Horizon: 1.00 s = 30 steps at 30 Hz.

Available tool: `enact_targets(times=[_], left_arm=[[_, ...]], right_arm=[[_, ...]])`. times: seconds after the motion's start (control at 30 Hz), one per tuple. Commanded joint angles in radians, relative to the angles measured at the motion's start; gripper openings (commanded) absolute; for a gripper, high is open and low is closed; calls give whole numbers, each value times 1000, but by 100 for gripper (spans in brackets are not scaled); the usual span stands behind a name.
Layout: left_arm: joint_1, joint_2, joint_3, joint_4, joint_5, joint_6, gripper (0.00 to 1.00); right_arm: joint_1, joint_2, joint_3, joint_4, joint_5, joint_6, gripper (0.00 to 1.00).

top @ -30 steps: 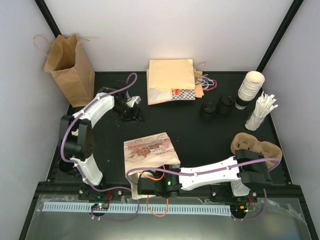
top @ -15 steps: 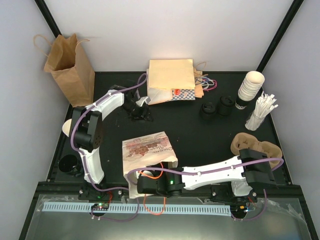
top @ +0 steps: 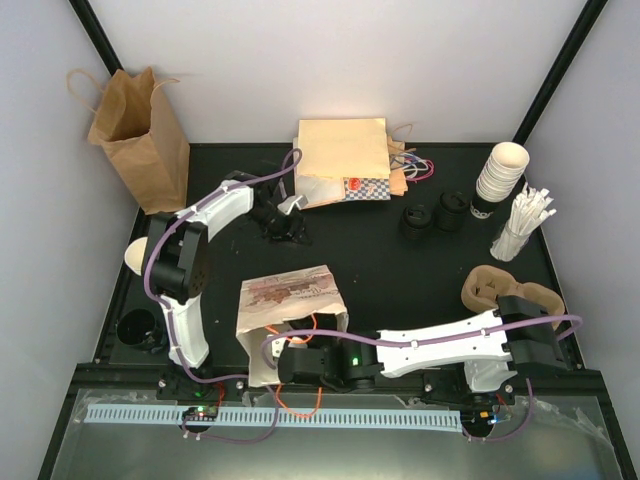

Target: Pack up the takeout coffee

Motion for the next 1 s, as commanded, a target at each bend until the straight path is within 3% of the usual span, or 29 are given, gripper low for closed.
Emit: enact_targets(times=[0.0,0.97], left_arm=[[-16,16,14,6,36,29,56],[-68,56,31,-6,56,44,54]], right_arm=[[5,-12,-51,56,-6,-2,49],[4,3,-119,56,-54,58,49]])
